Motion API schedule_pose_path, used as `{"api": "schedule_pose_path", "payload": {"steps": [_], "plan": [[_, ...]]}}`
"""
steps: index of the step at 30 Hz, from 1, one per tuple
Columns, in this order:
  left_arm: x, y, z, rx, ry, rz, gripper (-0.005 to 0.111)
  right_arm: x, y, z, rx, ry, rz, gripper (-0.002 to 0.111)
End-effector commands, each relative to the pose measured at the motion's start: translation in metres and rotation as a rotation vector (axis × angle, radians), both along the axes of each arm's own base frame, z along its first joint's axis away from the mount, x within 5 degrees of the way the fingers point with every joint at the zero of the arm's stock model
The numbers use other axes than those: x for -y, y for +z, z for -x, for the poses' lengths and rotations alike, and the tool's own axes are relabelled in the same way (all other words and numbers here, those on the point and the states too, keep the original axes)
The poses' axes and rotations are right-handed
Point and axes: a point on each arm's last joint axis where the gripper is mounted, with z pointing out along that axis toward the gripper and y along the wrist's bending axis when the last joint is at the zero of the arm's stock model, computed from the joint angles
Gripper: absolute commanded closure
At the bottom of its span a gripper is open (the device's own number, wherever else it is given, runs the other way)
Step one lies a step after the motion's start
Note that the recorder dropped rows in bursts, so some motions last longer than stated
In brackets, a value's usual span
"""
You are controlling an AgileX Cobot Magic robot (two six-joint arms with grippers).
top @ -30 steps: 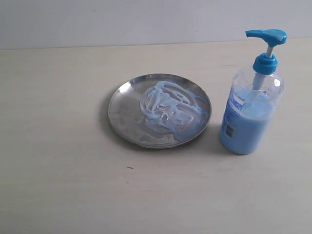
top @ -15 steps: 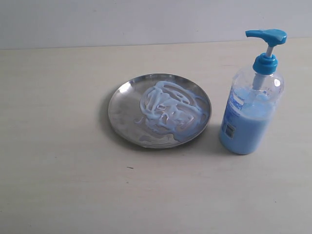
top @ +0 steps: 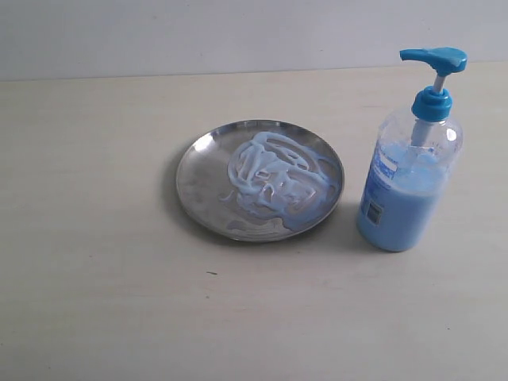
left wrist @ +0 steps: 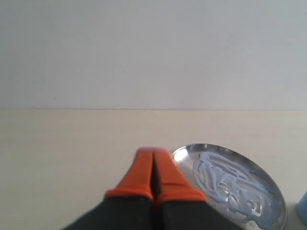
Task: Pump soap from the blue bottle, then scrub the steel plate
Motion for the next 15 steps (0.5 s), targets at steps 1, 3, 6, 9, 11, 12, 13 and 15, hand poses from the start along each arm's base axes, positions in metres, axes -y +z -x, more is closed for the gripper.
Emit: {"api": "schedule_pose_path", "payload": {"steps": [1,3,6,9,11,12,13,15], "plan": [[0.006,0.017,-0.006,0.016,-0.043,0.015,0.107,-0.008,-0.002,-0.011,-0.039,0.114,0.064,0.107],[0.009,0.025,-0.008,0.024,-0.059,0.017,0.107,-0.012,-0.006,-0.017,-0.071,0.188,0.116,0.103],[0.012,0.037,-0.011,0.041,-0.072,0.023,0.107,-0.018,-0.008,-0.025,-0.135,0.291,0.16,0.095],[0.011,0.041,-0.011,0.054,-0.072,0.026,0.107,-0.021,-0.008,-0.035,-0.192,0.338,0.169,0.087],[0.011,0.041,-0.011,0.052,-0.072,0.025,0.107,-0.021,-0.007,-0.043,-0.223,0.344,0.163,0.08],[0.011,0.041,-0.011,0.052,-0.072,0.025,0.107,-0.021,-0.009,-0.046,-0.243,0.346,0.16,0.076],[0.011,0.041,-0.011,0.052,-0.072,0.025,0.107,-0.021,-0.011,-0.05,-0.264,0.347,0.156,0.071],[0.011,0.041,-0.011,0.052,-0.072,0.025,0.107,-0.021,-0.014,-0.058,-0.304,0.349,0.146,0.061]]}}
